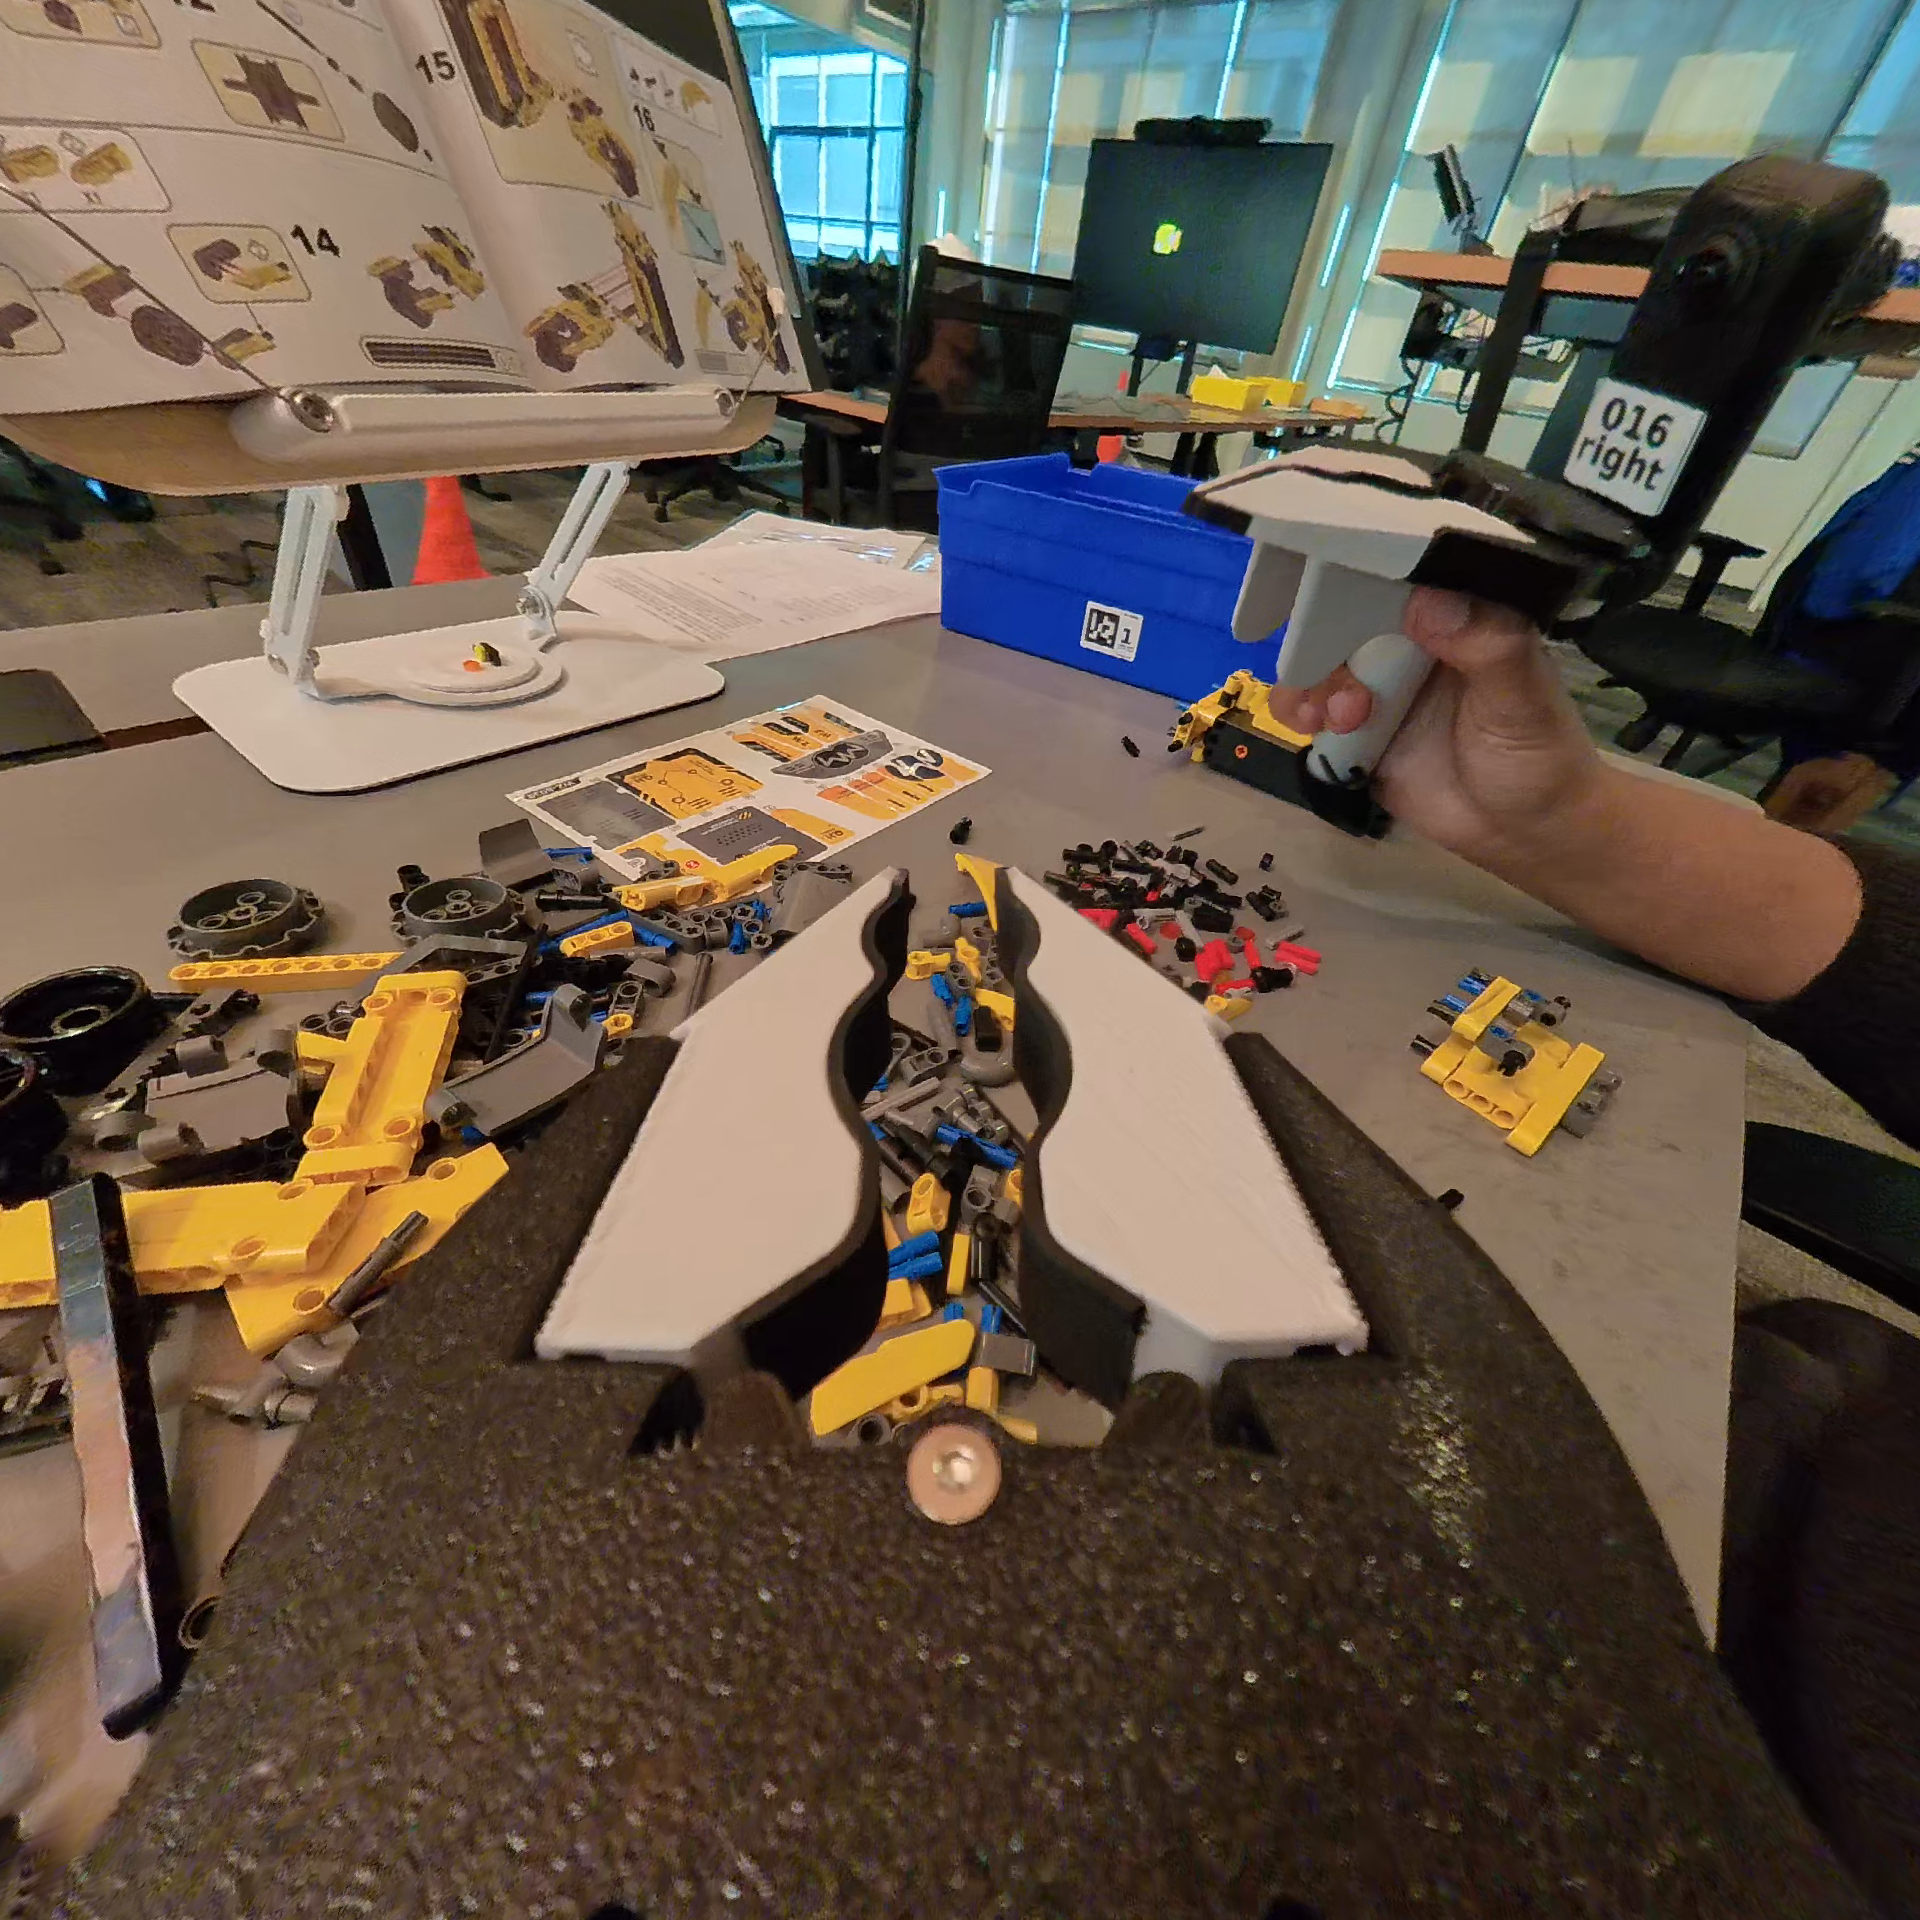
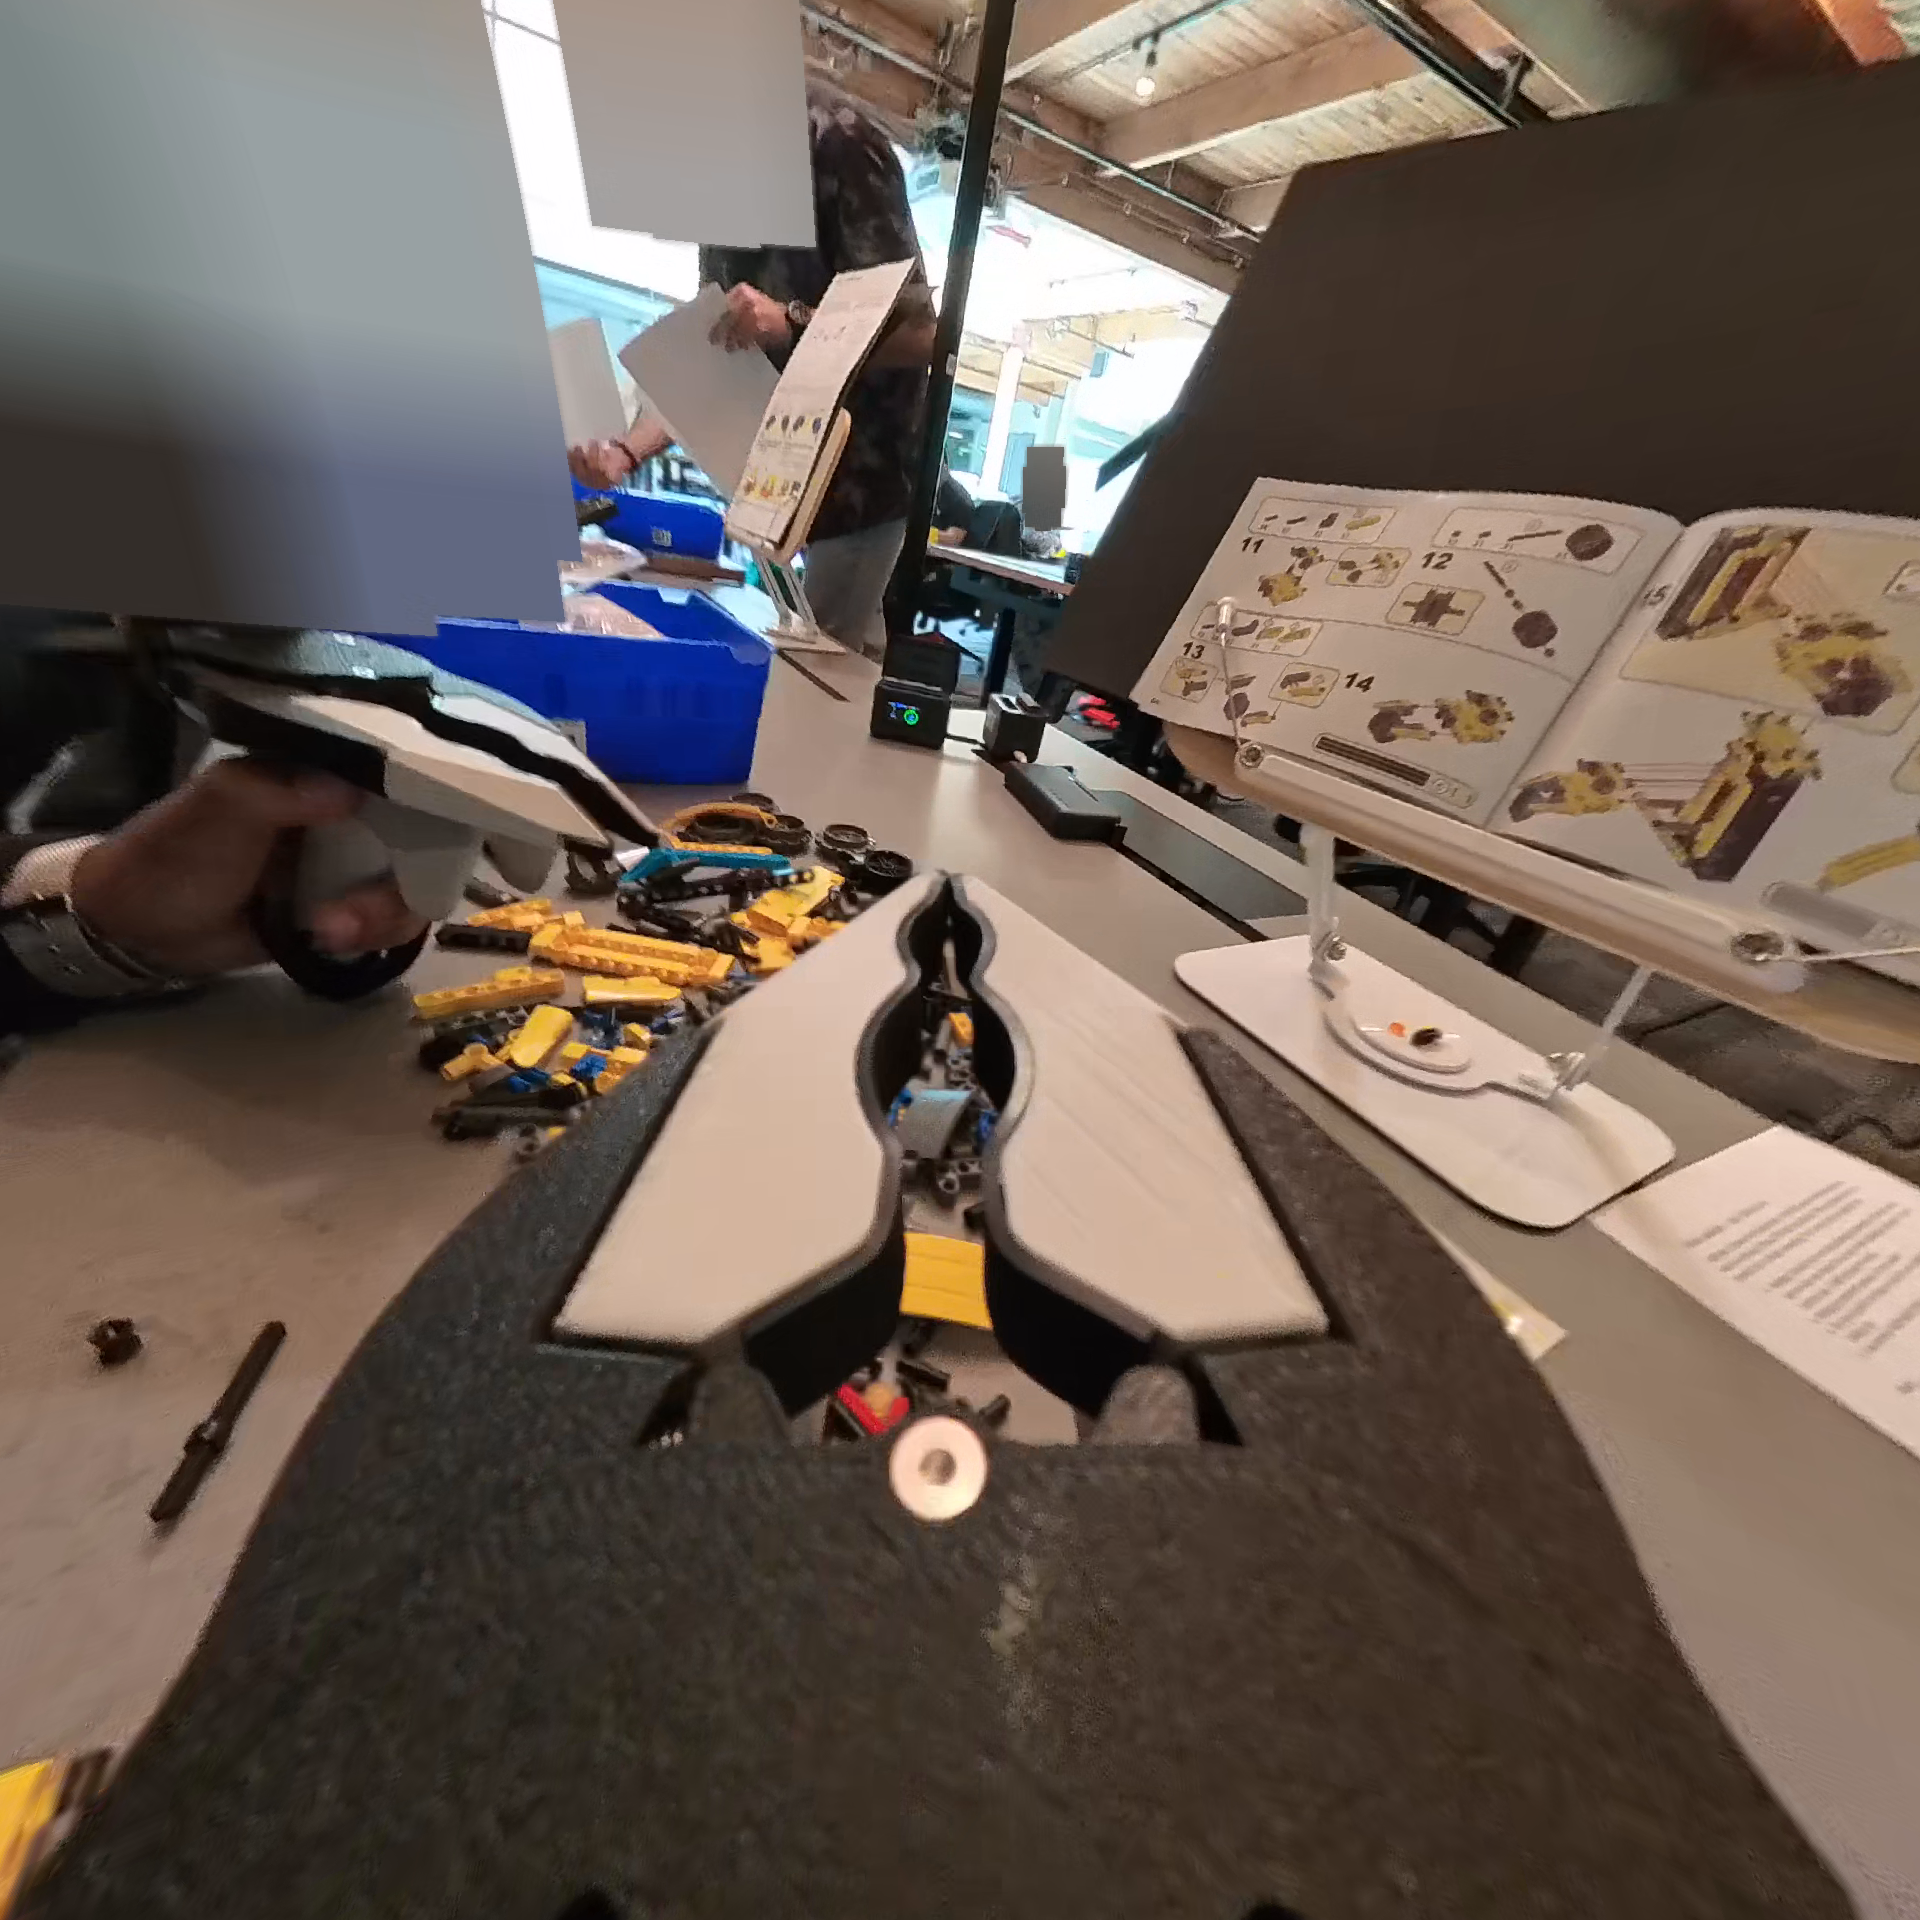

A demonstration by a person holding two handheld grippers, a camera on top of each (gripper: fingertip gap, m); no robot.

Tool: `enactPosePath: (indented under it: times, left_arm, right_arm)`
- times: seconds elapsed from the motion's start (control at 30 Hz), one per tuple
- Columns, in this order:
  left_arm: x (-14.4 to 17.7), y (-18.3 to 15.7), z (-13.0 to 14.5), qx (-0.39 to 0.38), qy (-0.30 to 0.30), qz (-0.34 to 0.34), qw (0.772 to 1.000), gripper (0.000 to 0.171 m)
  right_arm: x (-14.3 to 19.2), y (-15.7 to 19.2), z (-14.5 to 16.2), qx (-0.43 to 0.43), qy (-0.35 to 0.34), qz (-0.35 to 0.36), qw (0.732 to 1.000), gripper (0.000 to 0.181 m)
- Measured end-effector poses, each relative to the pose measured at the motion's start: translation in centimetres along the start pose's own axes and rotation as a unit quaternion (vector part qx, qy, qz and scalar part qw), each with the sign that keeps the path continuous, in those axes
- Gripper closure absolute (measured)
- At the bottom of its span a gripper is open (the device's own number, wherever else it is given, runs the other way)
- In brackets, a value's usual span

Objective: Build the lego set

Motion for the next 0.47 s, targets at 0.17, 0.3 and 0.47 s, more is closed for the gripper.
enactPosePath:
  times: [0.17,0.3,0.47]
  left_arm:
    - [-0.1,0.1,0.2,0.002,0.006,0.000,1.000,0.156]
    - [-0.3,0.1,0.4,0.003,0.011,-0.001,1.000,0.156]
    - [-0.3,0.1,0.4,0.002,0.013,-0.001,1.000,0.156]
  right_arm:
    - [0.3,-1.3,0.0,-0.068,-0.001,0.004,0.998,0.181]
    - [0.4,-1.6,-0.1,-0.035,0.006,0.022,0.999,0.181]
    - [-0.1,-0.4,0.3,-0.017,0.018,0.005,1.000,0.181]
Point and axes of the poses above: each gripper's, where its closed fingertips meet, x back along the fingers, z out of its underside, y = z × x across the jaws, the point moved 2 cm from there along x, back along the fingers, and after that the axes turned 8 degrees about z, right-handed, at the moved point
